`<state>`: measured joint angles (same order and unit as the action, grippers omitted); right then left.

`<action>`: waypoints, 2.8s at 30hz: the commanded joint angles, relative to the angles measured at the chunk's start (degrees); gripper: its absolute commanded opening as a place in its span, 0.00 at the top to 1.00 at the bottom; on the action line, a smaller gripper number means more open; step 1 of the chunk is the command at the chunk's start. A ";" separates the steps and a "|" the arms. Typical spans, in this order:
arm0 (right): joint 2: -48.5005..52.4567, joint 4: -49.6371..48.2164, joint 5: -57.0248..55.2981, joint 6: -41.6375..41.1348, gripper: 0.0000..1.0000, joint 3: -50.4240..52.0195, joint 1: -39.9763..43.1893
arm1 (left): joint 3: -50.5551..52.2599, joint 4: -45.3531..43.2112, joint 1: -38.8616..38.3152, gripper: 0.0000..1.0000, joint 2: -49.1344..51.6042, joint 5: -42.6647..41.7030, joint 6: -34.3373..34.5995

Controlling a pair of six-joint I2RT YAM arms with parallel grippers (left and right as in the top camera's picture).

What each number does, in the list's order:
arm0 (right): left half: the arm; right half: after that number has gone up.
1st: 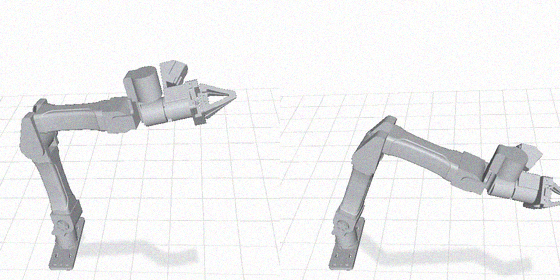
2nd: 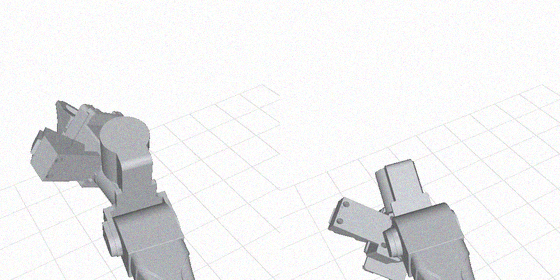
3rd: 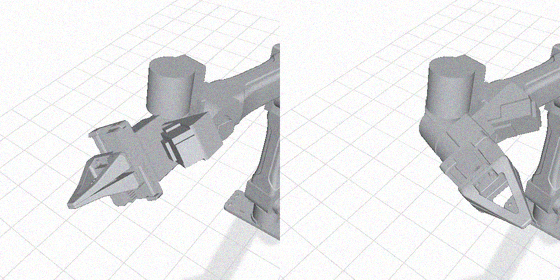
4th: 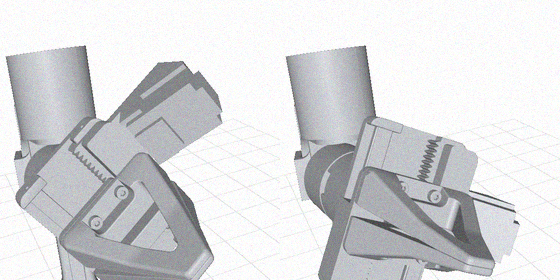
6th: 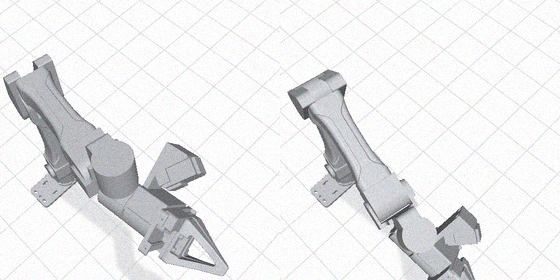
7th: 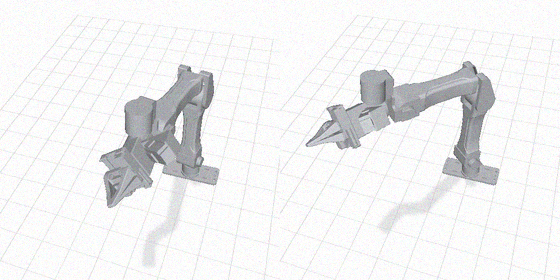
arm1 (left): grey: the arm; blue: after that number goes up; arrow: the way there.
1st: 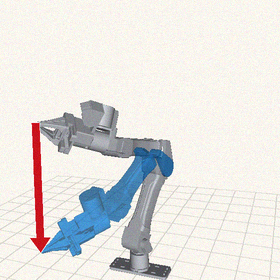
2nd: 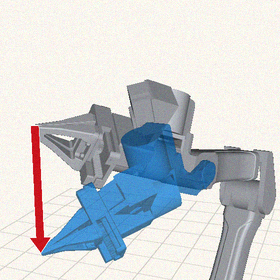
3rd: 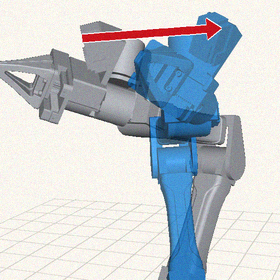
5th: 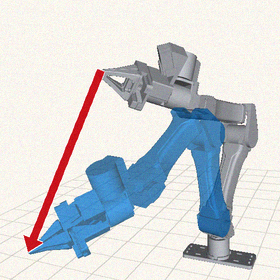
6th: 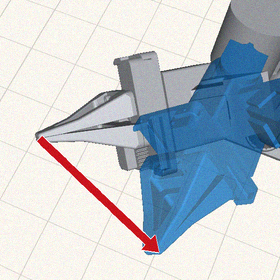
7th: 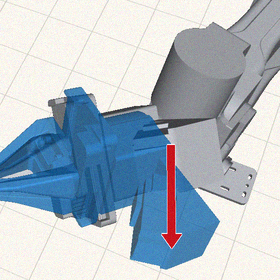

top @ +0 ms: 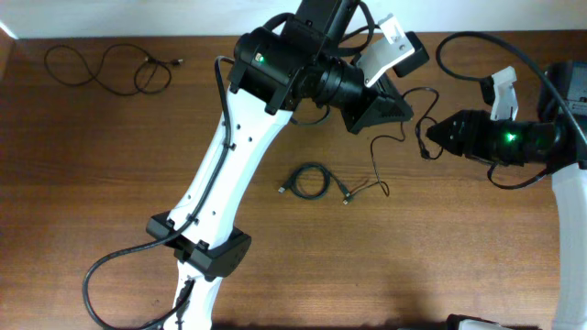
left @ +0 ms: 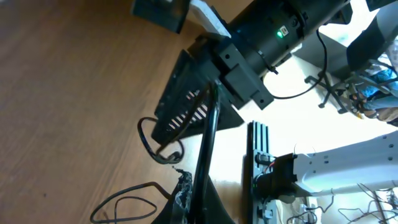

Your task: Untangle cables

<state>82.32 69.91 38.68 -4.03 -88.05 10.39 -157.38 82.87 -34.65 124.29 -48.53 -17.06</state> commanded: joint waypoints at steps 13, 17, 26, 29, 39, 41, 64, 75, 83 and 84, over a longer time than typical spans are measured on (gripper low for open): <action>6.78 -0.11 -19.67 -5.81 0.85 0.00 -0.26 | -0.92 1.20 -0.48 1.00 -1.64 -4.59 0.33; 9.62 1.51 -33.88 -12.70 0.92 0.00 -0.26 | -0.92 2.05 -0.26 1.00 -1.64 2.97 1.03; 10.73 2.16 -18.49 -14.64 0.79 -0.02 -0.26 | -0.92 4.17 -0.09 1.00 -1.64 20.59 7.37; 10.73 1.66 -4.13 -10.51 0.77 -0.02 -0.20 | -0.92 4.46 -0.09 1.00 -1.64 21.62 7.43; 10.73 4.44 -1.73 -2.97 0.80 -0.02 -0.26 | -0.92 2.60 -0.07 1.00 -1.64 14.73 12.31; 10.73 5.60 -1.68 -2.12 0.80 -0.02 -0.26 | -0.92 1.49 -0.07 1.00 -1.64 12.46 12.31; 10.73 1.57 -1.22 -0.85 0.50 -0.02 -5.51 | -0.92 1.05 -1.51 1.00 -1.64 3.28 12.72; 10.73 0.55 1.16 -0.83 0.36 -0.02 -5.51 | -0.92 1.60 -2.32 1.00 -1.64 4.81 11.67; 10.73 0.76 1.18 -0.83 0.50 -0.02 -6.34 | -0.92 1.49 -2.32 1.00 -1.64 4.61 11.87; 10.73 0.79 1.16 -0.83 0.71 -0.02 -6.78 | -0.92 1.38 -2.32 1.00 -1.64 4.63 11.87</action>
<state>92.64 70.59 38.92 -5.43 -88.05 5.02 -157.36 84.40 -36.86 124.29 -43.53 -5.08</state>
